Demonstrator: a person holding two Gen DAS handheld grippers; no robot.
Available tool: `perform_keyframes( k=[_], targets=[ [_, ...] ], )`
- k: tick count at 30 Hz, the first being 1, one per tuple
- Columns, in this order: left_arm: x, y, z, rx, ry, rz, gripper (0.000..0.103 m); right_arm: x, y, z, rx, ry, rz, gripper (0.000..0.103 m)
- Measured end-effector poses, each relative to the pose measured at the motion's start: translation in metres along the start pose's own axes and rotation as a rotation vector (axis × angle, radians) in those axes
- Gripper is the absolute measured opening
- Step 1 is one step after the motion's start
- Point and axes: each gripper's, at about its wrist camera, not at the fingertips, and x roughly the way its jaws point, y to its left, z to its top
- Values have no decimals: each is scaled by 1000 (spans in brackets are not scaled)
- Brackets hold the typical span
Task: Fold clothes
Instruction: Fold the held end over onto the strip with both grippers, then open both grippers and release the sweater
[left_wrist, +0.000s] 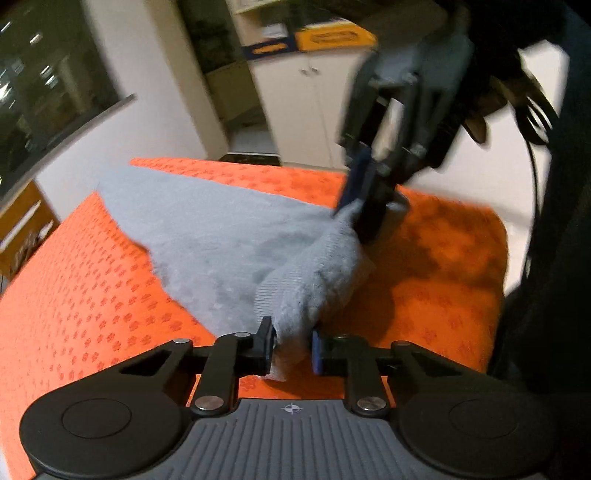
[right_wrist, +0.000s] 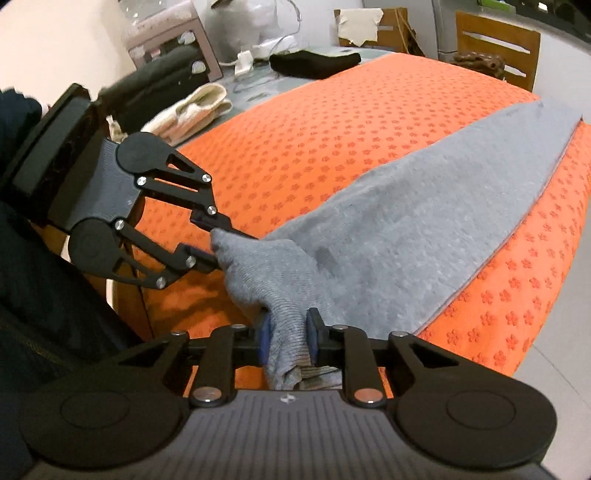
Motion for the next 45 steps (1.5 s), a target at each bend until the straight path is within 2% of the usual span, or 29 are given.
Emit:
perform_keyframes(
  k=[3,5,7,9,10,11,13,14,17,24,26,28,31,33,34,36,39,40,42,45],
  targets=[
    [0,15,8,-97,4,-17,18,0,3,2,-34,-23,-6,41],
    [1,20,11,-136,6,-26,18,0,10,0,-91,-29,-20,55],
    [5,23,15,-164,7,-36,18,2,20,-4,-160,-30,-44,62],
    [7,26,17,-185,6,-46,18,7,28,-9,-234,-19,-95,62],
    [8,27,19,-196,7,-50,18,8,27,-10,-234,-16,-112,55],
    [9,29,20,-209,9,-57,18,9,26,-12,-230,-14,-128,40],
    [10,33,21,-231,10,-65,18,7,15,-9,-148,-30,-113,31],
    [11,35,22,-244,11,-68,18,5,8,-8,-96,-42,-100,29],
    [14,45,24,-297,10,-72,18,-1,-19,-4,83,-94,-58,29],
    [29,74,29,-442,7,-65,21,4,-70,-6,366,-166,-41,33],
    [35,83,27,-495,3,-75,25,8,-81,-9,434,-185,-34,34],
    [41,91,25,-551,4,-99,34,13,-88,-14,500,-209,-20,34],
    [51,99,20,-640,7,-152,37,20,-99,-18,583,-239,-2,32],
    [57,103,18,-691,21,-187,35,26,-104,-18,631,-245,15,29],
    [60,105,17,-711,29,-203,27,29,-106,-19,655,-247,24,26],
    [59,107,15,-762,44,-236,18,33,-110,-16,691,-237,56,24],
    [53,113,11,-846,80,-296,15,36,-112,-10,725,-204,125,24],
    [50,112,11,-846,98,-304,14,39,-112,-7,729,-187,142,24],
    [47,107,11,-815,128,-295,14,45,-114,-3,743,-163,156,24],
    [47,106,9,-812,149,-209,15,49,-119,-1,766,-141,108,25]
  ],
)
